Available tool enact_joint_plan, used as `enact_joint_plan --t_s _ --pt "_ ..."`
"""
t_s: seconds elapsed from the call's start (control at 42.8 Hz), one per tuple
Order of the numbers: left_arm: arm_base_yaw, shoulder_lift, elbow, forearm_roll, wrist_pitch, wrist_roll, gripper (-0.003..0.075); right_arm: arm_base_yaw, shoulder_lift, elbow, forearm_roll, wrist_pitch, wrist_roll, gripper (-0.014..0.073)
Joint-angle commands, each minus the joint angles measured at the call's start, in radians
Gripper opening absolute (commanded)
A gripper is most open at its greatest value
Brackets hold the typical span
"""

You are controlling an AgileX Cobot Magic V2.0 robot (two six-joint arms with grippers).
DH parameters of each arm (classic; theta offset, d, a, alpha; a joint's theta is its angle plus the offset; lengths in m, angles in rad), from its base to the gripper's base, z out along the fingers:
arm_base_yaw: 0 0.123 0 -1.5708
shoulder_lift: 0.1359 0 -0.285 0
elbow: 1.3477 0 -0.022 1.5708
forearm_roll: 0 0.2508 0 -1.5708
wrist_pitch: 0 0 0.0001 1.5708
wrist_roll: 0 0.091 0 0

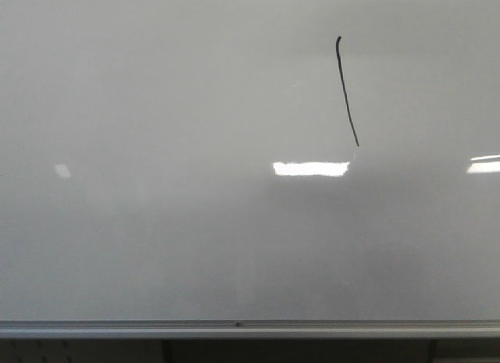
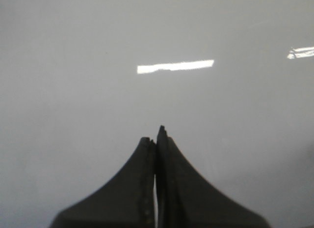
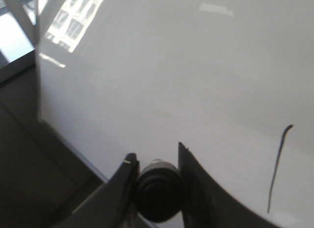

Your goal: Write number 1 on whiteboard

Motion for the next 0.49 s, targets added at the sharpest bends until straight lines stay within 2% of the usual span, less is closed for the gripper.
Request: enact_joint_plan --t_s 0.0,0.07,0.187,0.21,0.28,0.351,0.467 --pt "-0.016 0.045 -0.077 -0.017 0.037 0.024 0.0021 -0.004 -0.017 -0.05 0.031 0.081 0.007 -0.006" --pt "-0.038 0.089 -0.122 -0.025 0.108 0.056 0.0109 -0.004 -0.016 -0.053 0.031 0.117 0.007 -0.006" --pt "-0.09 0.183 -0.203 -0.127 0.251 0.154 0.0325 -0.004 -0.015 -0.053 0.032 0.172 0.007 -0.006" --pt "-0.106 0.212 -0.221 -0.172 0.291 0.182 0.0392 -0.004 -0.014 -0.053 0.033 0.182 0.007 -0.006" --pt "-0.155 0.272 -0.269 -0.263 0.368 0.275 0.051 -0.004 -0.009 -0.055 0.034 0.22 0.007 -0.006" --pt "-0.205 0.337 -0.311 -0.341 0.446 0.349 0.0576 -0.004 0.002 -0.061 0.042 0.267 0.007 -0.006" --pt "-0.31 0.452 -0.391 -0.404 0.559 0.42 0.0582 0.015 0.024 -0.063 0.066 0.332 0.005 -0.006"
